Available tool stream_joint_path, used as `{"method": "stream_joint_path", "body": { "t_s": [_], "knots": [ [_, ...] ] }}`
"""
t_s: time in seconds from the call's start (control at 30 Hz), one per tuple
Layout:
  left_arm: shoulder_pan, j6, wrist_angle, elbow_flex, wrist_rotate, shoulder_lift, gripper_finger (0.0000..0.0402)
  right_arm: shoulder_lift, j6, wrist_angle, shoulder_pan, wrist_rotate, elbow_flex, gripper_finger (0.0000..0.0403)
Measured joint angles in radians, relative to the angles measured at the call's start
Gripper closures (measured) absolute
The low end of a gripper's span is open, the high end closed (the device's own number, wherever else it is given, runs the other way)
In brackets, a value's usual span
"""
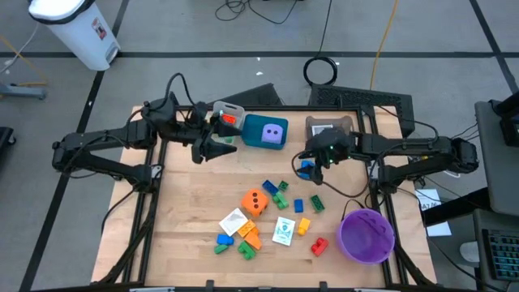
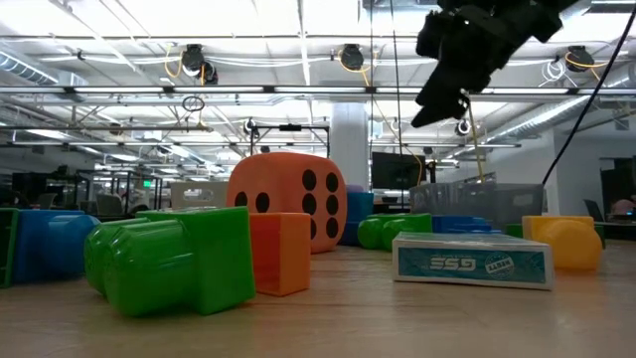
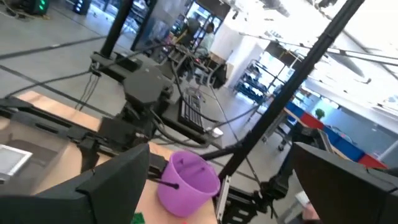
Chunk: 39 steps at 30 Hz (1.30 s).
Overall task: Pick & Place Toys
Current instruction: Put the blue game piece into the gray bin
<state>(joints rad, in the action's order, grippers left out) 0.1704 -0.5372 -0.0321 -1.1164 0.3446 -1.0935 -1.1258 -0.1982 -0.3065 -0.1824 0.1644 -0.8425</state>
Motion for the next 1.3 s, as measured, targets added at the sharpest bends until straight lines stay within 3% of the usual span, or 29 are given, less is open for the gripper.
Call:
{"method": "stream_joint_path", "body": {
  "t_s": [0.17,0.37,0.73,1.07,1.3],
  "knots": [
    [0.036,0.001,-0.001,0.000,0.002,0.000,0.0005,-0.074,0.204,-0.172,0.000,0.017,-0.116,0.0112],
    [0.063,0.003,-0.001,0.000,0.022,0.000,0.0005,-0.199,0.318,-0.433,0.000,-0.075,-0.199,0.0093],
    [0.067,0.021,0.006,0.000,0.024,0.000,0.0005,-0.343,0.314,-0.446,0.000,-0.137,-0.199,0.0047],
    [0.067,0.027,0.007,0.000,0.029,0.000,0.0005,-0.413,0.285,-0.418,0.000,-0.218,-0.194,0.0046],
    [0.067,0.035,0.007,0.000,0.030,0.000,0.0005,-0.411,0.251,-0.376,-0.008,-0.215,-0.162,0.0046]
  ]
}}
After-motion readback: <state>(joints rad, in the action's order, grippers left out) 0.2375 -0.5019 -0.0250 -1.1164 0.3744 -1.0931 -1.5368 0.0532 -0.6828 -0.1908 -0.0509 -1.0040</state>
